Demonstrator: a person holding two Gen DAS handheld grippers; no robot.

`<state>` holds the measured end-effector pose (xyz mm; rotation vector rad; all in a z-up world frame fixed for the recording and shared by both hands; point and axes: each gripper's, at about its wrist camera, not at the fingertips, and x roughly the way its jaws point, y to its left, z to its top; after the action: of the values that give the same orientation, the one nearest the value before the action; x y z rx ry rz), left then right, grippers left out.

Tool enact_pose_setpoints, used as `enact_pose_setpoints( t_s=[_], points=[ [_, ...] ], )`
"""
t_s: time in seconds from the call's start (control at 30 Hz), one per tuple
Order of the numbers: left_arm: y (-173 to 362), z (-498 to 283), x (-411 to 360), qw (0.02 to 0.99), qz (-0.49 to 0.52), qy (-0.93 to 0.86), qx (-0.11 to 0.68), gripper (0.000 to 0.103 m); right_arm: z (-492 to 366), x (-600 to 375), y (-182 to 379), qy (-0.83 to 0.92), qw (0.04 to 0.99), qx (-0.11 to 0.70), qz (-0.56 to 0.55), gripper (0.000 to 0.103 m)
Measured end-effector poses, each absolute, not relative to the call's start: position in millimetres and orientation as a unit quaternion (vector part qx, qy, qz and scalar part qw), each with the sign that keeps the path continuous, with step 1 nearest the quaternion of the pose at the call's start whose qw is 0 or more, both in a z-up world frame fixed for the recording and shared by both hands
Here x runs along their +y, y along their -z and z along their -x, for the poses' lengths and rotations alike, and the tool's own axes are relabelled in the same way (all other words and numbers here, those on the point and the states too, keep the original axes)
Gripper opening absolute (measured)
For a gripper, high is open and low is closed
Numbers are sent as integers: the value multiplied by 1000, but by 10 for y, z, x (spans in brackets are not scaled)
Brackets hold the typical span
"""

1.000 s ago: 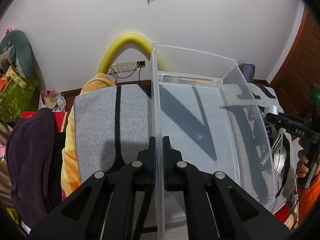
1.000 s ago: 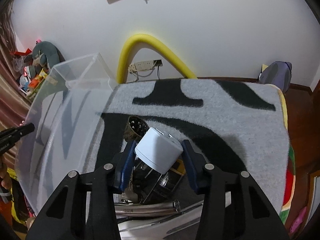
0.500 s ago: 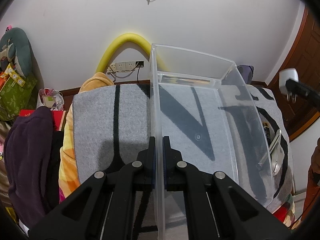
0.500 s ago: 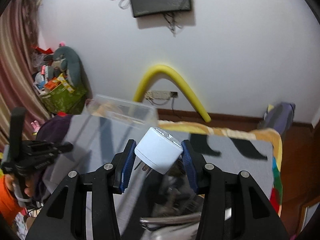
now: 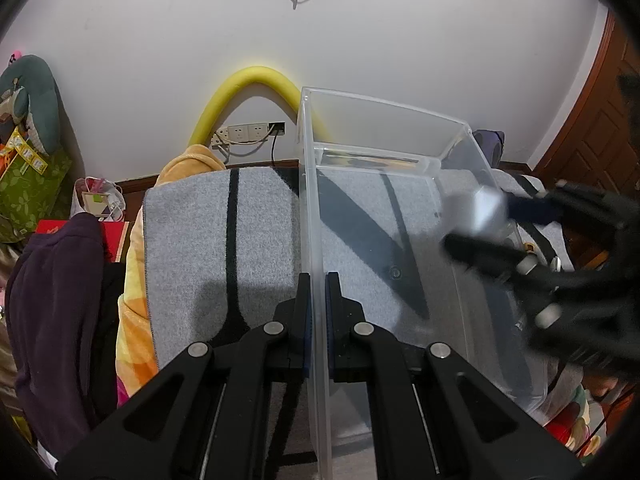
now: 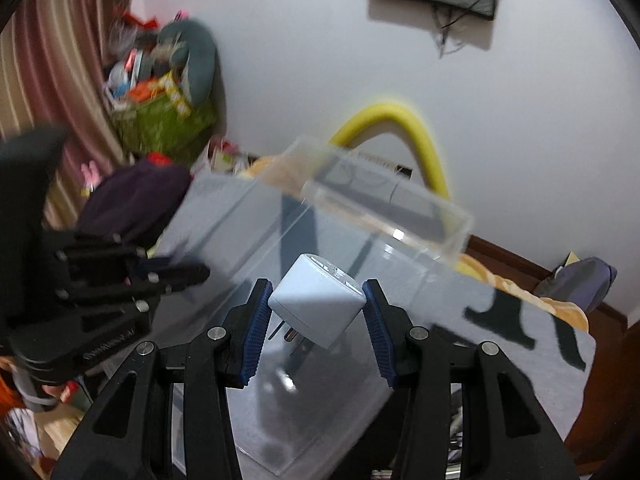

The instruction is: Organize rigid objects

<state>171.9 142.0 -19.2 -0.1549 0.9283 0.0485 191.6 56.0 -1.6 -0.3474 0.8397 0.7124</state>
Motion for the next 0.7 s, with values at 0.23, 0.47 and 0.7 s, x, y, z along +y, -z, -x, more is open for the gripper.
enact_pose_setpoints(
  t_s=[0.23,0.47,0.7],
  points=[
    [201,-1717,1424,892,73,-23,446,5,-1897,698,297,-334,817,430,189,43],
    [204,-1722,1423,891,72,-23,447,5,-1842,707,386,-334,810,438,203,44],
    [200,-1724,1414,891,71,-24,448,5,-1805,596,203,-333,826,417,184,59]
  ],
)
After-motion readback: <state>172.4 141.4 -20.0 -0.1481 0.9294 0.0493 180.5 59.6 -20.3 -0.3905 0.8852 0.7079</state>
